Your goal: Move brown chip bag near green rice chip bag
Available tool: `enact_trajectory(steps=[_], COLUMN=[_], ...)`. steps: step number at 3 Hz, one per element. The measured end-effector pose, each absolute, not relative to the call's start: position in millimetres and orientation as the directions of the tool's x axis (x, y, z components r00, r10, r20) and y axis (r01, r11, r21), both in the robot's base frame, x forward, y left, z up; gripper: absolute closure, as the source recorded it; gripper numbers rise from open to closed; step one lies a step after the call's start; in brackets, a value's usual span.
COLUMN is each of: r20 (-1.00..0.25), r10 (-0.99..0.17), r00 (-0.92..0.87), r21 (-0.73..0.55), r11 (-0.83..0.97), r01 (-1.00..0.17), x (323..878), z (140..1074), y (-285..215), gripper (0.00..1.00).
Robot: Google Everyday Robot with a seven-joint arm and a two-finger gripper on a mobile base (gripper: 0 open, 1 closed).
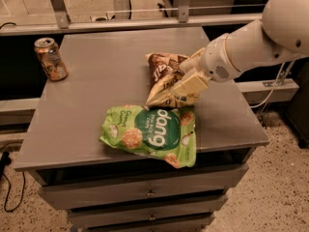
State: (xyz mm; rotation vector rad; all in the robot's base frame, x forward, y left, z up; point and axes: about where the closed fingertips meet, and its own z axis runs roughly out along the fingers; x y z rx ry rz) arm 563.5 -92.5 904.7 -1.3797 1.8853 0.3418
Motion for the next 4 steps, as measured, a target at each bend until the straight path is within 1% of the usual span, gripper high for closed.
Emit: enact_trajectory(steps=[1,3,4], r20=[-0.706,-0.709,-0.725], r10=[-0.702,-0.705,-0.68], r00=[-0.096,0.026,0.109], r21=[-0.239,-0.371,-0.463], r11=[0.363,0.341,0.364], r01=[-0.901,-0.864,-0.808], x=[577,635,667], z=[920,987,1032], y=[-98,-132,-156], gripper=[0.0,0.0,0.0])
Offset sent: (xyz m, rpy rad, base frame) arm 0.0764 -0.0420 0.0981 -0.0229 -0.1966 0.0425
